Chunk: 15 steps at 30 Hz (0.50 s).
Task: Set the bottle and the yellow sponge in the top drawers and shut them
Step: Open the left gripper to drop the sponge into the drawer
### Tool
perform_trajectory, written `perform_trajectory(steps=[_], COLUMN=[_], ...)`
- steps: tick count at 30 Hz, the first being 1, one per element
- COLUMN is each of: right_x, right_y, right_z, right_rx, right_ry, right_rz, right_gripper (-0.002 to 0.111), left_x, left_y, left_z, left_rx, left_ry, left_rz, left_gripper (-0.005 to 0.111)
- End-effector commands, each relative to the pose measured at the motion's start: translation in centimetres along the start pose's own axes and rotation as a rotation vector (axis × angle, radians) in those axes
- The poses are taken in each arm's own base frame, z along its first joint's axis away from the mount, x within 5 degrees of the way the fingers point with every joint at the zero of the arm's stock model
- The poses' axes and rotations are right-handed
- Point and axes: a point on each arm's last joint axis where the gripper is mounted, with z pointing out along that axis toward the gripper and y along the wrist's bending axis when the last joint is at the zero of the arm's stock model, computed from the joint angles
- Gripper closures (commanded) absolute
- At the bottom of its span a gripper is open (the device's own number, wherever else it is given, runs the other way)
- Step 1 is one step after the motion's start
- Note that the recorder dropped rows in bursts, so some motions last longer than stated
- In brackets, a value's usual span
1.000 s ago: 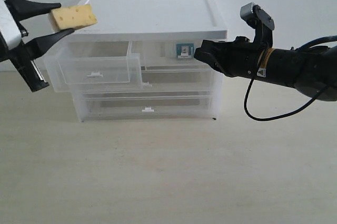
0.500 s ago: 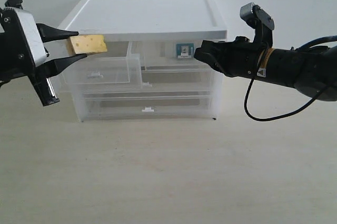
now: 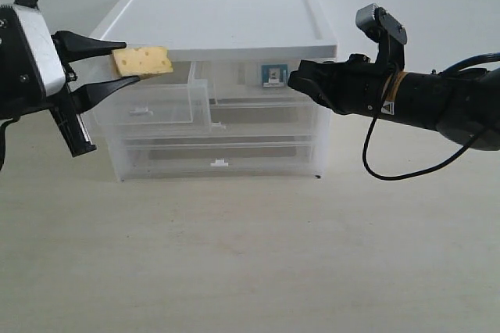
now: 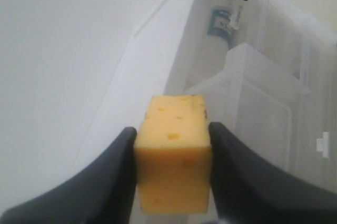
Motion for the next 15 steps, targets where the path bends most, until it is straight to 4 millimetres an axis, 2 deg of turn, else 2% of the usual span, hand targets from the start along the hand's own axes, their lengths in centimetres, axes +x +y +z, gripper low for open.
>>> perform_trajectory(steps=[1, 3, 5, 7, 8, 9, 15], right_x=[-0.23, -0.23, -0.23, -0.23, -0.23, -0.23, -0.26], right_y=[0.1, 0.1, 0.1, 0.1, 0.1, 0.1, 0.09], right_z=[0.03, 0.03, 0.03, 0.03, 0.03, 0.03, 0.03], right_rx=[-0.004, -0.004, -0.004, -0.004, -0.004, -0.004, -0.003], right_ry=[-0.009, -0.009, -0.009, -0.009, -0.009, -0.009, -0.012], right_rz=[-0.007, -0.007, -0.007, -0.007, -0.007, -0.007, -0.004], right_gripper=[0.108, 0.108, 0.108, 0.108, 0.108, 0.108, 0.108], left_x=[-0.21, -0.17, -0.14, -0.1, -0.09, -0.07, -0.43], left_y=[0.31, 0.5, 0.64, 0.79, 0.85, 0.9, 1.17], left_z=[0.08, 0.07, 0.06, 0.05, 0.05, 0.04, 0.01], left_rx=[-0.026, -0.047, -0.061, -0.078, -0.085, -0.091, -0.117], left_ry=[-0.018, -0.015, -0.012, -0.009, -0.008, -0.006, -0.05], left_rz=[-0.035, -0.05, -0.062, -0.081, -0.087, -0.092, -0.134], left_gripper=[0.102, 0.098, 0.087, 0.063, 0.056, 0.053, 0.056])
